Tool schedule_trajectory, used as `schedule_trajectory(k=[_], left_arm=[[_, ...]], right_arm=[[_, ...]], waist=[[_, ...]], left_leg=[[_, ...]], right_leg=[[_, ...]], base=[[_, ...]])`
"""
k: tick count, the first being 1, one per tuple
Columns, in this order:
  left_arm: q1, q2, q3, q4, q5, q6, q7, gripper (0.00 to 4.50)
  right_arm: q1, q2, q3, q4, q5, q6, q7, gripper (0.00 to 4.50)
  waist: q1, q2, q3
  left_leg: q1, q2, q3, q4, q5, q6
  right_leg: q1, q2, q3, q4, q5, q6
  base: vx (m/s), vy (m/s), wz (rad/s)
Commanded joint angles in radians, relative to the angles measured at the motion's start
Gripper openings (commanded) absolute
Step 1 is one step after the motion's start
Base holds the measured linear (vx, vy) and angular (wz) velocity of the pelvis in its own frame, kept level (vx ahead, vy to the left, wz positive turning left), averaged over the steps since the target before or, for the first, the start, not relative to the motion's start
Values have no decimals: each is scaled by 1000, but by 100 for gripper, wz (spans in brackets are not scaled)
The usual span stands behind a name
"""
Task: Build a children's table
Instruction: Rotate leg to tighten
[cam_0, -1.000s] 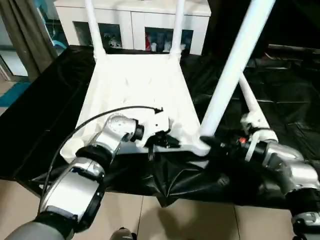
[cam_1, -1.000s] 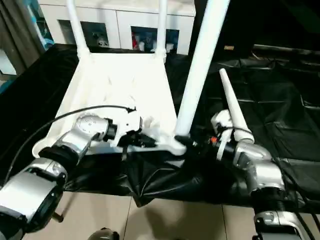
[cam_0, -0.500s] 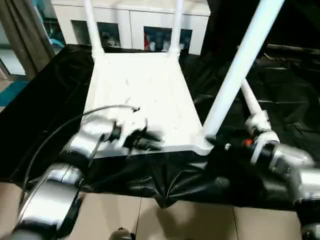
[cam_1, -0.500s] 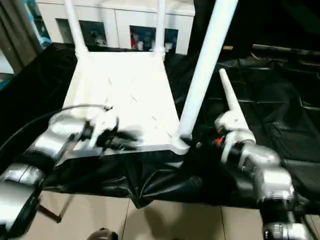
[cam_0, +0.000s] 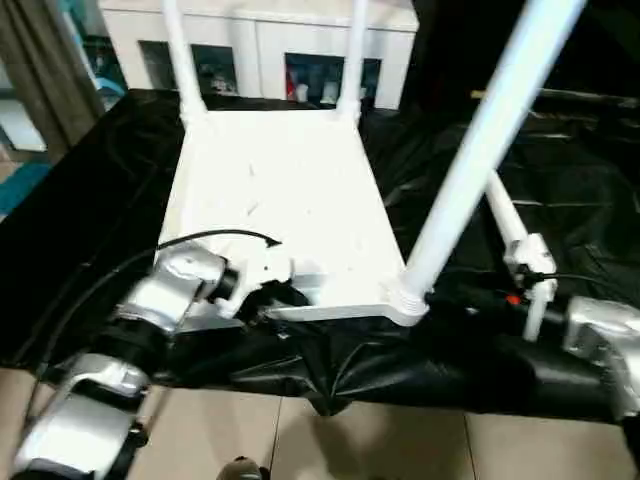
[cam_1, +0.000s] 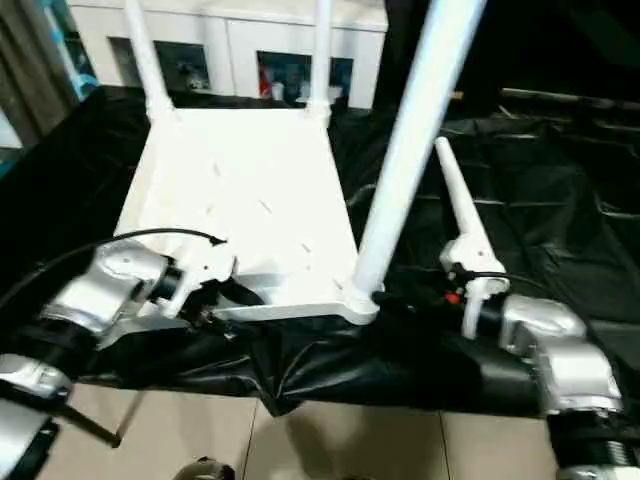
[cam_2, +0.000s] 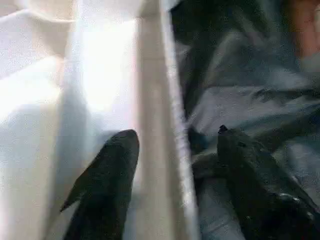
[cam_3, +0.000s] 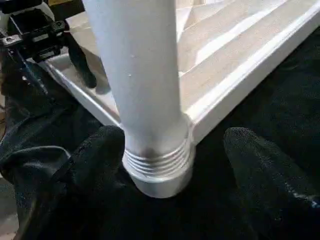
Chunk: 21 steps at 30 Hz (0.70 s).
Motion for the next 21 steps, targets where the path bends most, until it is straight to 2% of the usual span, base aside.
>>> schedule_trajectory(k=[1,9,11,14,15,19,20,21], left_arm=[[-42,10,0,40,37,-56,73,341],[-106,17,9,126,84,-165,197,396],[-137,18,4,193,118,-237,293,416],[-152,17,8,223,133,-264,355,438],[-158,16,9,234,139,-275,380,438],[-156,5,61,234,92,-277,416,446],[-127,-12,119,193,15,-264,392,446],[-111,-20,143,167,-21,-248,384,446]], right_arm=[[4,-10,-7,-23,10,8,0,355],[17,-12,-2,-50,16,16,-5,355],[23,-5,1,-60,16,16,-9,355],[25,-3,1,-62,16,15,-11,355],[26,-2,1,-62,17,15,-11,355],[37,0,-1,-74,21,18,-13,355],[52,0,-5,-93,26,23,-18,355],[58,2,-10,-103,31,29,-24,355]], waist=[[-4,-15,-75],[-1,-15,-74],[-1,-15,-74],[0,-15,-76],[-1,-19,-76],[2,-17,-79],[2,-12,-79],[2,-16,-79]], left_leg=[[22,12,-8,-65,-252,46],[23,11,-10,-66,-276,35],[22,9,-11,-65,-275,37],[23,11,-12,-65,-271,34],[21,11,-12,-65,-271,35],[20,10,-11,-62,-246,42],[20,11,-11,-62,-245,42],[18,11,-10,-61,-237,44]], right_leg=[[49,-51,41,-73,-324,-164],[48,-53,38,-81,-383,-138],[48,-52,38,-82,-381,-128],[48,-54,37,-78,-369,-132],[49,-53,37,-77,-365,-133],[51,-55,38,-72,-327,-152],[50,-54,38,-70,-317,-158],[54,-55,38,-68,-291,-172]], base=[[0,0,0],[0,0,0],[0,0,0],[0,0,0],[0,0,0],[0,0,0],[0,0,0],[0,0,0]])
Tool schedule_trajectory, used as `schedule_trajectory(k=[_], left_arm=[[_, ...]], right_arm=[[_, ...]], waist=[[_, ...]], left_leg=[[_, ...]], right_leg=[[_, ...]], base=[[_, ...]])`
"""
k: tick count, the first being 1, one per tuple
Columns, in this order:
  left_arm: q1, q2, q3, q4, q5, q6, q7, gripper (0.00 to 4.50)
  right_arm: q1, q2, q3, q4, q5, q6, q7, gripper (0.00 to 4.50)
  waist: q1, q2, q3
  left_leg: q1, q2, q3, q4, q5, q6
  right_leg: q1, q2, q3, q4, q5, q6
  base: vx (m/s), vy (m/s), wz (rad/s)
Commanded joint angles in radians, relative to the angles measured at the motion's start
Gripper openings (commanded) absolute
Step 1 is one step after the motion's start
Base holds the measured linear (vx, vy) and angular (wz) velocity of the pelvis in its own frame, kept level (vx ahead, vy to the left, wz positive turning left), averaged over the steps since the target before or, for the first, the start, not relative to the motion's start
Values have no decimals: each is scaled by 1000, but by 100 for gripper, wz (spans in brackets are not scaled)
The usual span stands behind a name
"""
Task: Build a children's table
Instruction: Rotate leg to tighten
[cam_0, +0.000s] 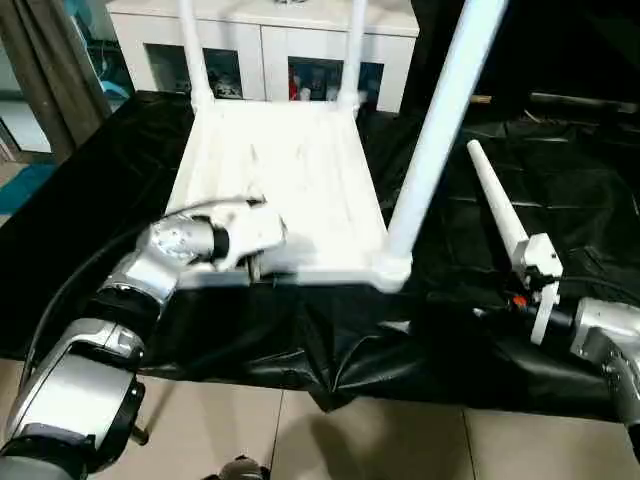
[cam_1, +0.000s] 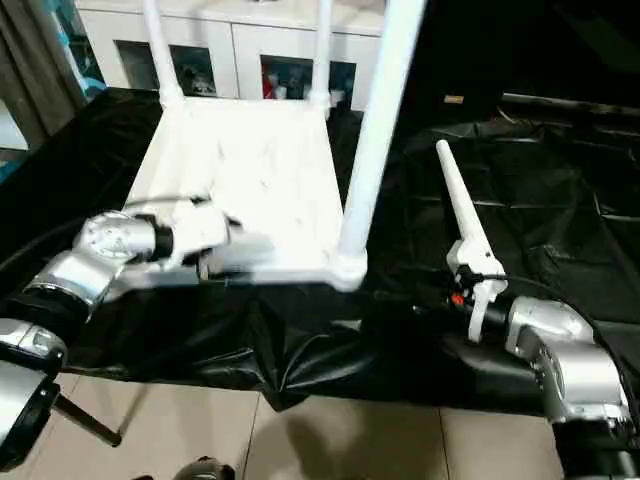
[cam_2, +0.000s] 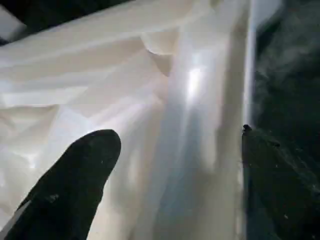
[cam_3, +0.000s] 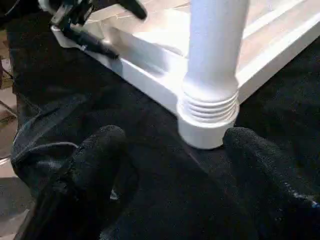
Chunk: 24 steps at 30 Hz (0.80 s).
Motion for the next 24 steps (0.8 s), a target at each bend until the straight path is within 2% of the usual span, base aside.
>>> schedule_trajectory(k=[1,2,3,4,5,6,7,8,9,10,11,12,13,14,17,19,20,21,22,23,24], left_arm=[[83,-46,138,-163,-201,106,-15,446],[109,-58,170,-212,-246,149,-5,446],[109,-58,170,-212,-246,149,-5,446],[170,-86,223,-293,-279,172,111,446],[175,-88,226,-298,-279,171,122,446],[175,-88,226,-298,-279,171,122,446],[242,-132,283,-367,-265,229,318,446],[278,-164,316,-407,-272,256,401,446],[308,-197,345,-442,-275,257,471,446],[363,-245,377,-506,-271,266,557,446],[363,-245,377,-506,-271,266,557,446],[418,-282,385,-580,-238,283,609,446],[433,-291,387,-602,-229,289,623,446],[461,-309,384,-638,-207,308,648,446],[505,-332,368,-691,-170,346,715,446],[525,-339,356,-724,-159,378,762,446],[532,-341,352,-739,-146,398,786,446],[540,-341,346,-757,-129,409,808,446],[547,-340,343,-768,-111,405,825,446],[549,-341,343,-772,-107,405,828,446],[559,-344,348,-790,-100,426,837,446]], right_arm=[[34,5,-33,-75,36,59,-43,355],[44,9,-41,-90,45,78,-57,355],[44,9,-41,-90,45,78,-57,355],[74,37,-54,-131,40,84,-117,355],[76,40,-55,-135,40,84,-123,355],[76,40,-55,-135,40,84,-123,355],[94,113,-86,-170,23,87,-264,355],[96,160,-104,-175,2,78,-353,355],[98,197,-114,-178,-18,63,-423,355],[105,252,-115,-183,-59,36,-523,355],[105,252,-115,-183,-59,36,-523,355],[108,291,-103,-190,-91,14,-591,355],[109,301,-99,-192,-100,9,-609,355],[100,338,-109,-190,-95,7,-655,355],[69,389,-106,-164,-108,0,-732,355],[58,402,-90,-152,-135,-1,-757,355],[52,408,-81,-149,-148,-6,-765,355],[49,414,-74,-149,-156,-11,-773,355],[48,414,-66,-149,-164,-15,-775,355],[49,414,-64,-150,-166,-16,-777,355],[51,414,-55,-152,-167,-19,-780,355]], waist=[[0,-12,-79],[-1,-14,-78],[0,-13,-78],[-3,-14,-81],[-5,-16,-80],[-6,-17,-78],[-9,-17,-78],[-18,-18,-75],[-23,-20,-72],[-30,-23,-74],[-34,-21,-73],[-39,-22,-71],[-44,-20,-67],[-46,-20,-68],[-55,-21,-63],[-70,-18,-59],[-82,-4,-58],[-91,0,-56],[-102,21,-57],[-106,25,-57],[-112,12,-57]], left_leg=[[17,15,-9,-64,-228,45],[18,17,-8,-65,-225,44],[18,17,-7,-62,-232,50],[17,16,-7,-60,-233,53],[15,18,-7,-59,-233,54],[16,13,-7,-60,-239,59],[16,13,-7,-61,-244,54],[12,17,-9,-64,-245,39],[12,12,-8,-66,-258,37],[19,11,-7,-65,-279,26],[17,13,-9,-66,-283,19],[17,13,-10,-70,-297,16],[18,12,-10,-72,-317,14],[24,10,-11,-72,-340,11],[23,9,-17,-77,-369,2],[32,16,-29,-82,-433,-30],[52,43,-52,-98,-482,-33],[56,74,-70,-115,-502,-22],[59,170,-123,-174,-523,-7],[58,198,-134,-188,-512,5],[64,207,-125,-190,-486,48]], right_leg=[[55,-57,39,-59,-259,-198],[54,-56,39,-57,-249,-211],[50,-55,40,-56,-249,-222],[50,-52,39,-55,-256,-214],[49,-52,41,-55,-246,-204],[47,-50,39,-61,-267,-194],[48,-49,40,-63,-290,-174],[45,-50,39,-60,-296,-168],[44,-47,35,-69,-334,-157],[39,-47,36,-78,-381,-140],[40,-47,36,-76,-389,-134],[39,-44,37,-84,-424,-110],[34,-44,37,-93,-456,-91],[31,-43,36,-98,-490,-66],[29,-38,30,-105,-518,-42],[25,-12,13,-115,-498,-20],[23,13,-8,-115,-438,-41],[26,18,-14,-101,-384,-57],[37,9,-16,-19,-220,-106],[32,7,-13,22,-159,-120],[15,0,-4,55,-104,-146]], base=[[0,0,0],[0,0,0],[0,0,0],[0,0,0],[0,0,0],[0,0,0],[0,0,0],[0,0,0],[0,0,0],[0,0,0],[0,0,0],[0,0,0],[0,0,0],[0,0,0],[0,0,0],[0,0,0],[0,0,0],[0,0,0],[0,0,0],[-4,-82,7],[11,-147,9]])
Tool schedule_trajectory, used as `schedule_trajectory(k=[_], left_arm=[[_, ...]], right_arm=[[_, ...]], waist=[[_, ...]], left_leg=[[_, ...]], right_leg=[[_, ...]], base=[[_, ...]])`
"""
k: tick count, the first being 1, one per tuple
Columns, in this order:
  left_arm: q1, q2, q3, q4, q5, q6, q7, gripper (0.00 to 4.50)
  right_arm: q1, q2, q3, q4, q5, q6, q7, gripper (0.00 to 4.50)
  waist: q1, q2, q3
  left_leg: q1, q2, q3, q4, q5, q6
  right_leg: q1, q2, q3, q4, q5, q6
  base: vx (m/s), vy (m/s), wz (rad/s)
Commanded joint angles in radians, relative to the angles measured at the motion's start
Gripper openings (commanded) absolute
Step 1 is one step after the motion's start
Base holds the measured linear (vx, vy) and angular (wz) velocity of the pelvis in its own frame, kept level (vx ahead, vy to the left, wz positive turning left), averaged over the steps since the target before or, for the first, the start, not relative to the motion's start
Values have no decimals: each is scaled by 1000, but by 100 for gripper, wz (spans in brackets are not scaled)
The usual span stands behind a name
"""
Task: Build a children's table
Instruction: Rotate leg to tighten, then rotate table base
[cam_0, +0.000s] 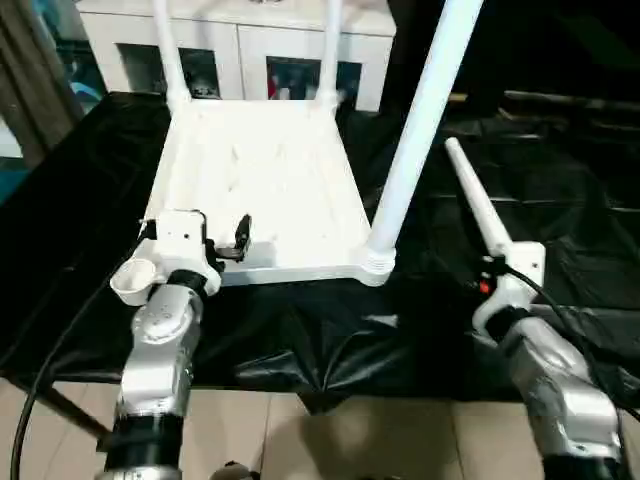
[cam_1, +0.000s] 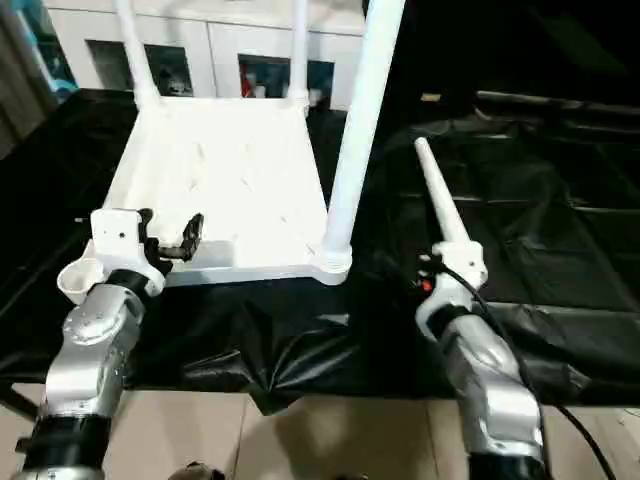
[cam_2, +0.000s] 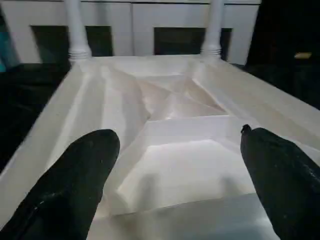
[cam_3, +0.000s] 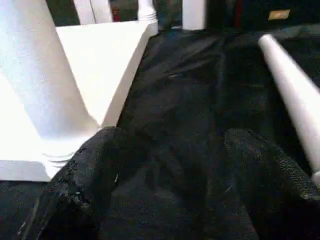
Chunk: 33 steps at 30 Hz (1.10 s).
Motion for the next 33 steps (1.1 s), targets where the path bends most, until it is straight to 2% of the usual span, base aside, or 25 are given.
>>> schedule_trajectory(k=[1,2,3,4,5,6,7,8,9,10,12,14,16,17,18,21,22,23,24,25,27,28,29,30,33], left_arm=[[12,-9,-13,-35,30,38,19,446],[21,10,-20,-37,38,37,-1,446],[22,28,-26,-32,42,21,-21,446],[22,38,-29,-28,43,12,-33,446],[21,53,-31,-30,30,16,-53,446],[10,72,-27,-25,24,30,-57,446],[6,78,-25,-23,25,40,-56,446],[-18,106,-12,-4,24,77,-51,446],[-26,115,-7,3,24,91,-48,446],[-41,133,-4,13,32,99,-47,446],[-53,153,-13,11,48,108,-57,446],[-61,180,-15,14,55,127,-81,446],[-69,205,-9,26,59,147,-88,446],[-69,205,-9,26,59,147,-88,446],[-75,226,-10,36,61,156,-95,446],[-98,316,-31,87,66,207,-167,446],[-104,330,-34,97,68,218,-181,446],[-106,338,-38,101,71,223,-189,446],[-112,372,-54,116,90,243,-215,446],[-120,415,-74,136,114,262,-248,446],[-127,442,-84,153,122,272,-275,446],[-139,475,-104,181,132,278,-317,446],[-144,492,-117,196,137,280,-339,446],[-144,492,-117,196,137,280,-339,446],[-164,543,-172,252,146,282,-429,446]], right_arm=[[0,-15,-5,0,-10,-8,-10,355],[3,-21,4,-6,-6,-2,7,355],[7,-31,16,-11,-6,6,27,355],[10,-38,24,-14,-6,12,40,355],[19,-58,46,-21,-13,5,74,355],[25,-75,60,-27,-11,10,105,355],[27,-80,64,-31,-8,14,116,355],[35,-106,84,-51,7,24,174,355],[37,-115,92,-59,13,25,196,355],[41,-127,104,-81,39,40,240,355],[44,-139,118,-115,89,58,301,355],[37,-153,139,-140,153,88,377,355],[17,-152,158,-133,171,94,416,355],[17,-152,158,-133,171,94,416,355],[-2,-148,170,-118,172,96,434,355],[-108,-104,217,25,132,71,477,355],[-127,-99,227,53,127,66,484,355],[-139,-96,231,71,123,60,486,355],[-183,-83,244,139,105,37,492,355],[-239,-65,253,223,86,10,494,355],[-282,-52,255,286,75,-12,491,355],[-338,-39,248,371,65,-41,483,355],[-367,-33,244,414,60,-55,480,355],[-367,-33,244,414,60,-55,480,355],[-464,-20,226,570,44,-111,468,355]], waist=[[-11,14,-52],[-8,-18,-51],[7,-44,-57],[48,-59,-61],[66,-56,-61],[68,-51,-60],[63,-45,-62],[58,-27,-65],[57,-19,-69],[55,-21,-64],[56,-14,-52],[52,-4,-52],[34,7,-45],[33,12,-44],[33,11,-47],[36,-18,-52],[36,-7,-53],[39,-10,-54],[38,-21,-54],[41,-17,-59],[44,-18,-63],[45,-34,-61],[48,-32,-61],[51,-30,-65],[57,-38,-68]], left_leg=[[46,147,-58,-175,-523,110],[25,22,14,-80,-541,117],[20,-85,57,42,-458,110],[-17,-95,31,99,-246,122],[-44,-70,4,58,-149,89],[-42,-59,-6,29,-159,81],[-28,-49,-21,-11,-186,91],[-23,-45,-31,-26,-194,84],[-8,-39,-32,-28,-202,96],[5,-39,-29,-32,-223,101],[27,-39,-27,-36,-277,97],[42,-22,-34,-47,-326,94],[52,22,-56,-77,-458,73],[54,27,-60,-82,-492,63],[57,26,-61,-85,-522,44],[43,7,-52,-81,-433,37],[40,7,-52,-80,-398,34],[42,14,-50,-82,-374,27],[44,16,-47,-83,-367,24],[51,10,-44,-81,-354,17],[44,15,-41,-82,-305,6],[52,11,-31,-79,-292,9],[56,5,-27,-75,-290,6],[52,5,-22,-74,-252,3],[42,3,-18,-72,-158,22]], right_leg=[[2,-40,35,15,-82,-148],[3,-54,54,-76,-206,-211],[-3,-52,42,-131,-392,-164],[39,-128,96,-164,-716,-16],[48,-141,117,-148,-786,141],[51,-135,117,-140,-750,181],[39,-96,83,-129,-591,201],[48,-83,65,-120,-516,183],[44,-68,50,-130,-421,152],[41,-62,40,-140,-418,124],[33,-66,29,-162,-520,105],[42,-76,12,-176,-552,78],[57,-86,-1,-169,-489,23],[60,-89,0,-165,-475,15],[63,-99,8,-160,-447,-1],[67,-117,21,-149,-433,-32],[67,-121,24,-146,-418,-47],[63,-119,28,-140,-370,-59],[60,-118,29,-137,-350,-65],[52,-116,34,-125,-322,-90],[59,-118,41,-114,-260,-106],[46,-116,46,-112,-248,-122],[41,-116,49,-111,-254,-131],[45,-115,56,-101,-208,-152],[53,-109,59,-76,-80,-178]], base=[[11,-147,9],[10,-188,7],[-13,-171,-4],[-13,-171,-4],[-18,-137,-10],[-24,-104,-6],[-24,-104,-6],[-29,-87,-6],[-27,-69,0],[-27,-69,0],[0,0,0],[0,0,0],[0,57,1],[6,60,-2],[2,60,-2],[0,37,-2],[0,0,0],[0,0,0],[0,0,0],[0,0,0],[0,0,0],[0,0,0],[0,0,0],[0,0,0],[0,0,0]])
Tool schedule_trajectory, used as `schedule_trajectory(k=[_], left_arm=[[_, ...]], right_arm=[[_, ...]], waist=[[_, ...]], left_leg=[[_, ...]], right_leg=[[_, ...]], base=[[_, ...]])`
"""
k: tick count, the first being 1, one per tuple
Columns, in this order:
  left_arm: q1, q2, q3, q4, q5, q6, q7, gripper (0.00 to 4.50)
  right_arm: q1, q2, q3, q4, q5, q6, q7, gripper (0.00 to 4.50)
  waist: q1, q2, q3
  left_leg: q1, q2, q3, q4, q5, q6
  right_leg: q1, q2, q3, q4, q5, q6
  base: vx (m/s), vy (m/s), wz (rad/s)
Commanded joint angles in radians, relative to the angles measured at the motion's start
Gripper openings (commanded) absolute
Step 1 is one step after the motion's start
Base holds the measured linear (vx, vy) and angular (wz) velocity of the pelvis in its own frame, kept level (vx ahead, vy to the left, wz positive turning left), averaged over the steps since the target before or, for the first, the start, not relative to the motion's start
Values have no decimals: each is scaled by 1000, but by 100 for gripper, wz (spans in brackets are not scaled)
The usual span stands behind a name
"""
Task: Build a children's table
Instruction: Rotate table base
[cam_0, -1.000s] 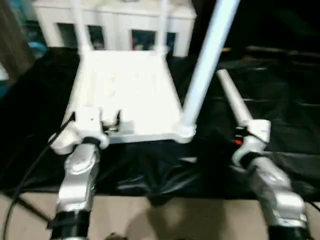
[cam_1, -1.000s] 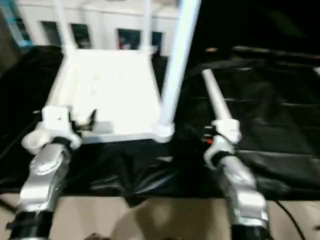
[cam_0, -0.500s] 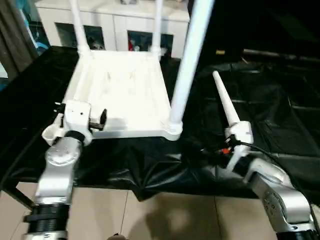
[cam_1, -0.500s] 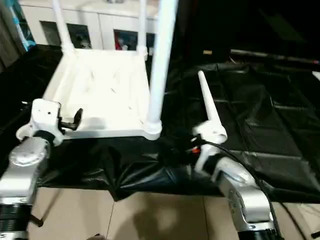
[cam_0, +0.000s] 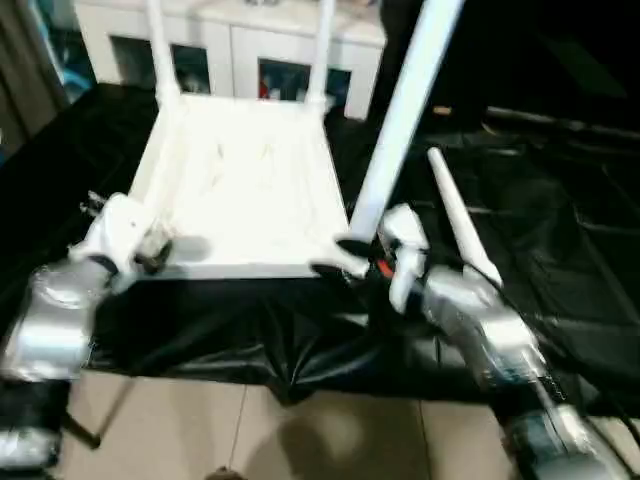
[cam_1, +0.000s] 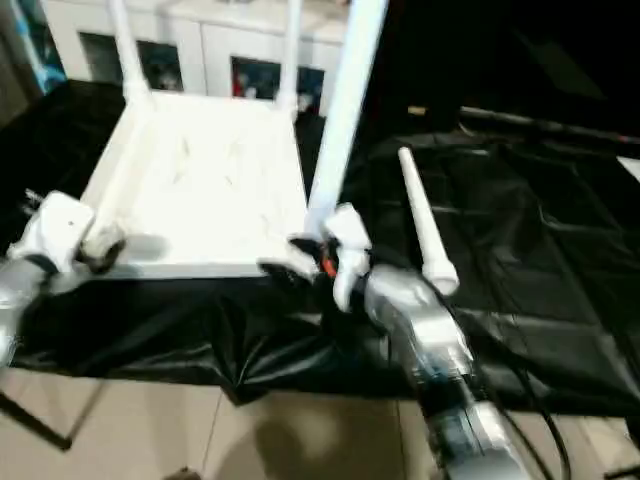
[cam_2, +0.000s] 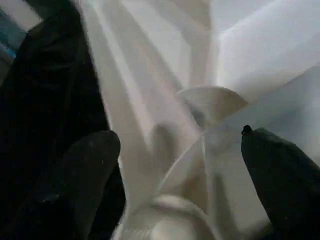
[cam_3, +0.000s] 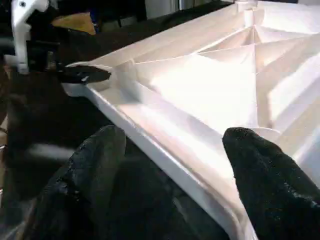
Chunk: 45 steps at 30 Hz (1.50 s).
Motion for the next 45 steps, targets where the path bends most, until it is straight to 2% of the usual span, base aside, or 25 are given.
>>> schedule_trajectory(k=[1,3,5,7,8,9,12,14,16,17,18,20,23,26,27,28,29,30,31,34,35,37,39,41,45], left_arm=[[1,17,-68,58,18,18,-85,446],[1,35,-102,53,17,21,-151,446],[12,36,-118,-8,-32,75,-240,446],[25,33,-124,-52,-63,99,-280,446],[34,31,-130,-85,-89,115,-313,446],[34,31,-130,-85,-89,115,-313,446],[61,31,-157,-160,-165,149,-410,446],[55,13,-153,-146,-168,121,-405,446],[45,-6,-139,-134,-170,105,-390,446],[35,-25,-124,-128,-176,101,-373,446],[24,-44,-110,-121,-181,87,-352,446],[-15,-118,-62,-109,-201,34,-259,446],[-32,-145,-20,-120,-225,1,-211,446],[-31,-130,3,-154,-236,21,-203,446],[-23,-106,5,-186,-238,53,-217,446],[-15,-89,7,-207,-239,72,-230,446],[-4,-49,8,-249,-218,137,-237,446],[1,-14,17,-277,-182,220,-218,446],[8,37,26,-307,-117,322,-182,446],[43,115,3,-310,-24,364,-129,446],[44,117,3,-311,-22,367,-127,446],[86,168,-37,-338,19,441,-122,446],[112,188,-68,-351,19,451,-146,446],[122,166,-95,-368,-41,445,-189,446],[124,129,-156,-383,-93,410,-283,446]], right_arm=[[-54,-19,-39,114,-25,-56,-24,355],[-106,-22,-49,215,-43,-112,-29,355],[-151,-33,-66,299,-55,-159,-46,355],[-158,-41,-71,311,-54,-167,-43,355],[-162,-47,-75,320,-55,-181,-43,355],[-162,-47,-75,320,-55,-181,-43,355],[-180,-58,-88,369,-57,-223,-44,355],[-196,-55,-98,404,-56,-255,-43,355],[-208,-50,-106,430,-56,-277,-40,355],[-211,-47,-112,435,-56,-287,-41,355],[-209,-45,-118,428,-53,-297,-45,355],[-200,-40,-134,406,-48,-318,-50,355],[-175,-47,-136,350,-33,-301,-30,355],[-139,-65,-128,279,-18,-264,10,355],[-113,-81,-118,235,-14,-240,40,355],[-99,-90,-110,213,-14,-230,59,355],[-68,-114,-86,169,-27,-209,85,355],[-41,-139,-63,141,-53,-195,98,355],[-5,-173,-32,110,-97,-181,104,355],[23,-188,-27,99,-140,-182,54,355],[23,-188,-28,99,-140,-181,51,355],[35,-186,-54,90,-147,-150,-18,355],[39,-185,-60,85,-151,-136,-43,355],[51,-181,-58,63,-150,-114,-68,355],[60,-172,-41,66,-183,-109,-108,355]], waist=[[-2,24,-62],[-1,26,-60],[-2,27,-58],[-2,26,-56],[-2,22,-56],[-2,23,-56],[-5,21,-54],[-3,33,-55],[-4,32,-54],[-4,30,-54],[-3,35,-52],[2,33,-54],[7,27,-56],[5,24,-58],[5,24,-59],[7,28,-58],[5,27,-58],[4,31,-60],[1,31,-56],[-5,30,-55],[-5,30,-56],[-10,32,-56],[-12,34,-54],[-10,36,-55],[-2,38,-53]], left_leg=[[14,68,-27,-79,-116,-11],[11,67,-26,-79,-128,-12],[13,70,-26,-80,-147,-23],[13,72,-26,-81,-162,-27],[13,72,-26,-81,-163,-25],[11,71,-26,-81,-159,-21],[12,69,-25,-80,-173,-12],[15,68,-24,-78,-187,-13],[22,69,-21,-77,-212,-15],[21,68,-21,-77,-213,-15],[20,69,-21,-78,-219,-16],[27,69,-19,-75,-226,-18],[15,71,-23,-78,-214,-8],[5,72,-27,-79,-171,2],[7,70,-26,-78,-168,3],[7,70,-24,-76,-157,8],[7,69,-24,-77,-154,8],[8,71,-23,-76,-141,5],[6,72,-24,-78,-136,9],[4,63,-23,-73,-143,13],[5,64,-23,-72,-142,13],[5,68,-26,-75,-135,12],[7,70,-26,-76,-145,10],[9,67,-24,-75,-146,11],[15,68,-23,-77,-170,-2]], right_leg=[[37,-122,90,-41,-103,-173],[41,-126,95,-43,-141,-183],[41,-128,96,-47,-189,-183],[42,-124,96,-49,-219,-179],[41,-123,96,-49,-221,-176],[43,-123,96,-47,-218,-176],[40,-122,96,-54,-257,-170],[37,-120,96,-57,-275,-171],[30,-115,97,-61,-284,-175],[32,-115,97,-60,-288,-175],[31,-114,98,-62,-295,-171],[28,-112,98,-65,-299,-166],[38,-114,95,-62,-308,-155],[44,-112,95,-51,-260,-141],[44,-111,94,-52,-260,-141],[43,-112,96,-51,-251,-142],[43,-110,96,-51,-248,-143],[44,-105,94,-44,-213,-146],[43,-101,94,-43,-202,-145],[44,-105,95,-52,-247,-141],[44,-105,96,-52,-251,-141],[43,-104,95,-49,-239,-158],[41,-106,95,-48,-234,-168],[40,-105,96,-51,-222,-174],[37,-106,97,-55,-235,-176]], base=[[0,0,0],[0,0,0],[0,0,0],[0,0,0],[0,0,0],[0,0,0],[0,0,0],[0,0,0],[0,0,0],[0,0,0],[0,0,0],[0,0,0],[0,0,0],[0,0,0],[0,0,0],[0,0,0],[0,0,0],[0,0,0],[0,0,0],[0,0,0],[0,0,0],[0,0,0],[0,0,0],[0,0,0],[0,0,0]])
